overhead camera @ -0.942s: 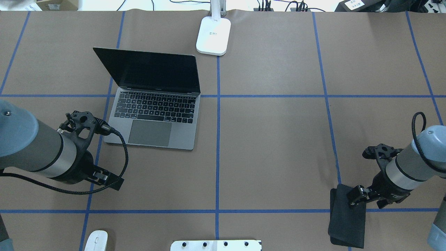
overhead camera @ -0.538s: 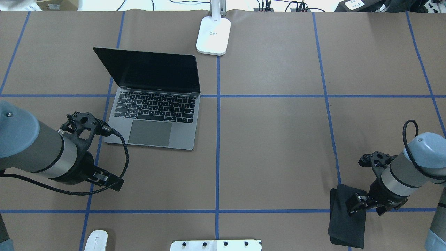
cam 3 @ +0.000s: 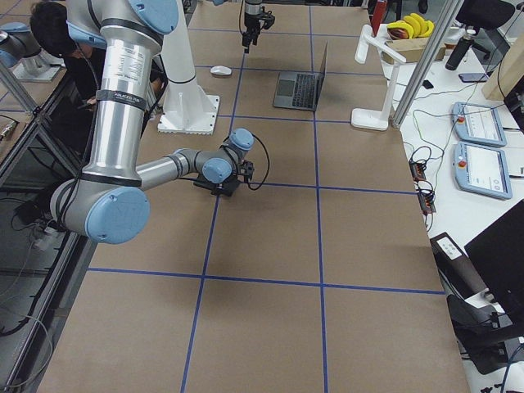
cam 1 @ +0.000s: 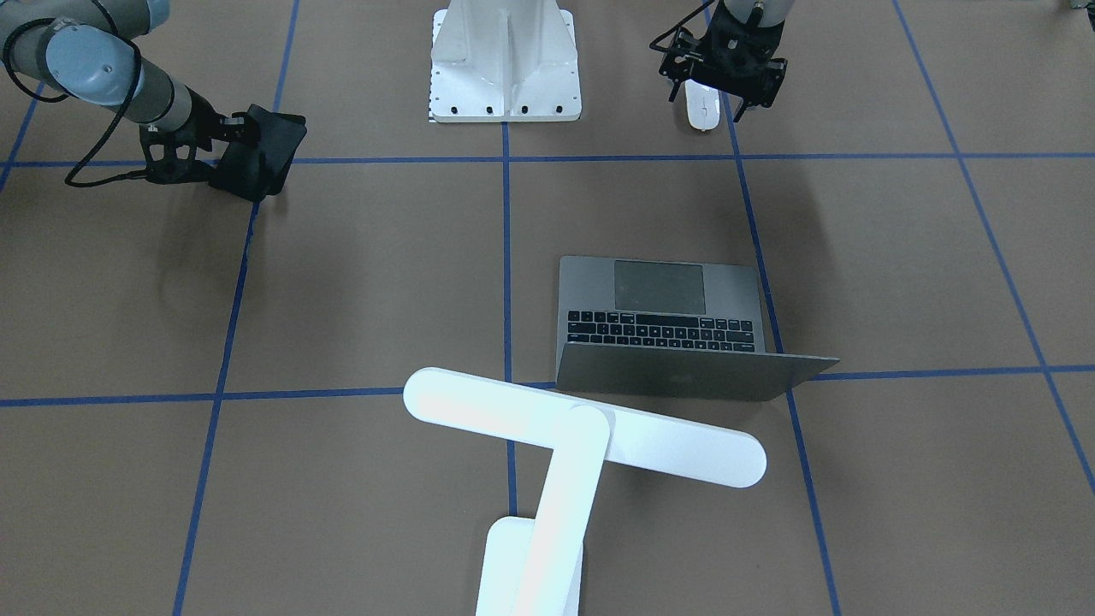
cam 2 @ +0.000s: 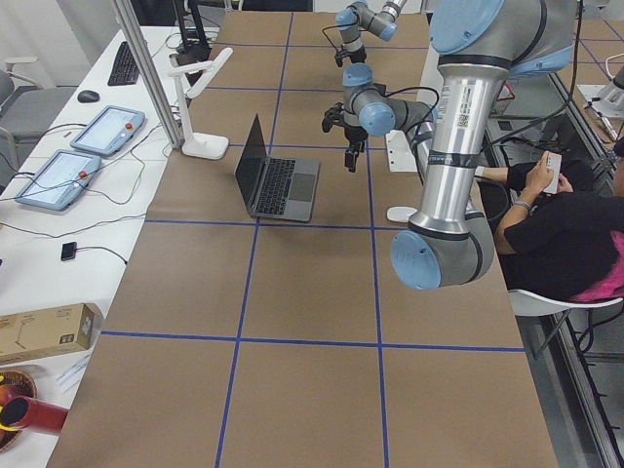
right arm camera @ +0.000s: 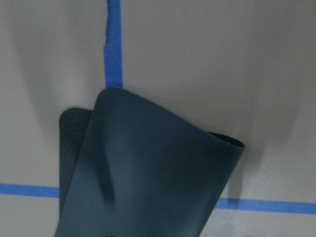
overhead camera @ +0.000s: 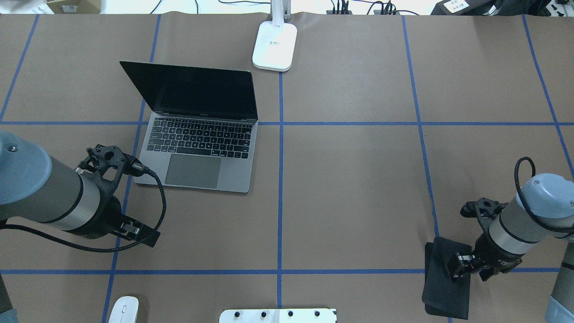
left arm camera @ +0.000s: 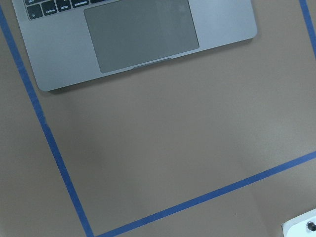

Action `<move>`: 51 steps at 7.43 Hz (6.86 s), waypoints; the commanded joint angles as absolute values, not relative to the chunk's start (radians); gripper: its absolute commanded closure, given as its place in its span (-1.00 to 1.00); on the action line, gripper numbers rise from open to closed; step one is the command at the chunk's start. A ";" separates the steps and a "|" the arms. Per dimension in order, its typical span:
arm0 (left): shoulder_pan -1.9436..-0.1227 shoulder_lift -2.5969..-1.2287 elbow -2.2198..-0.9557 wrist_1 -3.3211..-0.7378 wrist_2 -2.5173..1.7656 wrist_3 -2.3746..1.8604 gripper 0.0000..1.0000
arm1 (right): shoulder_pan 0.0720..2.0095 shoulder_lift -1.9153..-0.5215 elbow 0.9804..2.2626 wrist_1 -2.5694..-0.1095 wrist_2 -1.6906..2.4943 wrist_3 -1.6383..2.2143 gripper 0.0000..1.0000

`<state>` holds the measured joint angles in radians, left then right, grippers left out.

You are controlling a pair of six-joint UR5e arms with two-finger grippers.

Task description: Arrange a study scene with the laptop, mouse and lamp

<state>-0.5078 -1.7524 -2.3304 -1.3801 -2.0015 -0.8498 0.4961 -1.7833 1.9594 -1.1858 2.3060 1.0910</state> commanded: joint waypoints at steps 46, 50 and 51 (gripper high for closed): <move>-0.502 -1.752 -2.335 -1.379 -1.971 -0.813 -0.99 | 0.649 -1.678 1.882 -1.221 2.359 1.083 -0.31; -0.502 -1.750 -2.336 -1.379 -1.971 -0.813 -0.99 | 0.649 -1.697 1.887 -1.221 2.361 1.083 -0.32; -0.502 -1.750 -2.336 -1.381 -1.971 -0.813 -0.99 | 0.647 -1.698 1.885 -1.221 2.361 1.081 -0.32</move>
<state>-0.5016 -1.7504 -2.3360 -1.3793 -1.9712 -0.8130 0.6483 -1.6949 1.8856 -1.2212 2.3602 1.0826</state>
